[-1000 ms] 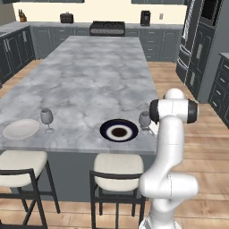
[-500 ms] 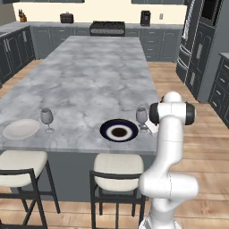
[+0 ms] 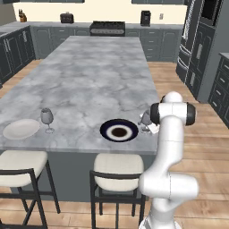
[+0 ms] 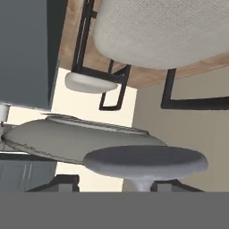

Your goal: Retrieve the wine glasses from the counter and place one next to each plate.

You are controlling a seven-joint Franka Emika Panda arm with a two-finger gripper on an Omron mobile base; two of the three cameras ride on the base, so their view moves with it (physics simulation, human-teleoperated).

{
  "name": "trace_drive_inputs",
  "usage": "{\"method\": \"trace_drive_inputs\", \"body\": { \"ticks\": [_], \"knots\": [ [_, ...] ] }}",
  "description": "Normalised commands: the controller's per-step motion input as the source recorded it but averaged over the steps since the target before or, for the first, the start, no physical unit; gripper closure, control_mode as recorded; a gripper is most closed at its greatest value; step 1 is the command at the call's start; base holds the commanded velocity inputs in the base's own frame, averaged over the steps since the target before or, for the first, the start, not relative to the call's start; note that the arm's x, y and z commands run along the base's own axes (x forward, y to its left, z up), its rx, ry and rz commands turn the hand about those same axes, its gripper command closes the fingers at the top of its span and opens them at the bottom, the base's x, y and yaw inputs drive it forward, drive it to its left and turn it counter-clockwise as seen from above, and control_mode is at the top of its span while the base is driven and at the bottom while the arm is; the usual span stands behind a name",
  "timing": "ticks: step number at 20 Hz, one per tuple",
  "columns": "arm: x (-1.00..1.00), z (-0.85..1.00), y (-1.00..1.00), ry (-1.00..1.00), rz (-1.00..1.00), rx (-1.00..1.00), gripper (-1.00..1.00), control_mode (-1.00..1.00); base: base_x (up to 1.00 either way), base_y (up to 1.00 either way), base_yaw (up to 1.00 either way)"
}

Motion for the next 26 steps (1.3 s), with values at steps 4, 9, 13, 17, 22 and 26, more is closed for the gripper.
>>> {"method": "trace_drive_inputs", "body": {
  "ticks": [4, 9, 13, 17, 22, 26],
  "knots": [
    [0.02, -0.08, -0.06, -0.07, 0.0, 0.0, -1.0, -1.0, 0.0, 0.0, 0.0],
    [0.01, 0.0, -0.14, -0.01, 0.0, 0.0, -1.0, -1.0, 0.0, 0.0, 0.0],
    [0.01, 0.01, -0.08, -0.02, -0.01, 0.0, -1.0, -1.0, 0.0, 0.0, 0.0],
    [0.03, 0.03, -0.32, 0.0, -0.1, 0.0, -1.0, -1.0, 0.0, 0.0, 0.0],
    [-0.08, 0.17, -0.62, 0.0, -0.19, -0.01, -1.0, -1.0, 0.0, 0.0, 0.0],
    [-0.64, 0.59, -0.52, -0.01, -0.22, 0.0, -1.0, -1.0, 0.0, 0.0, 0.0]
  ]
}}
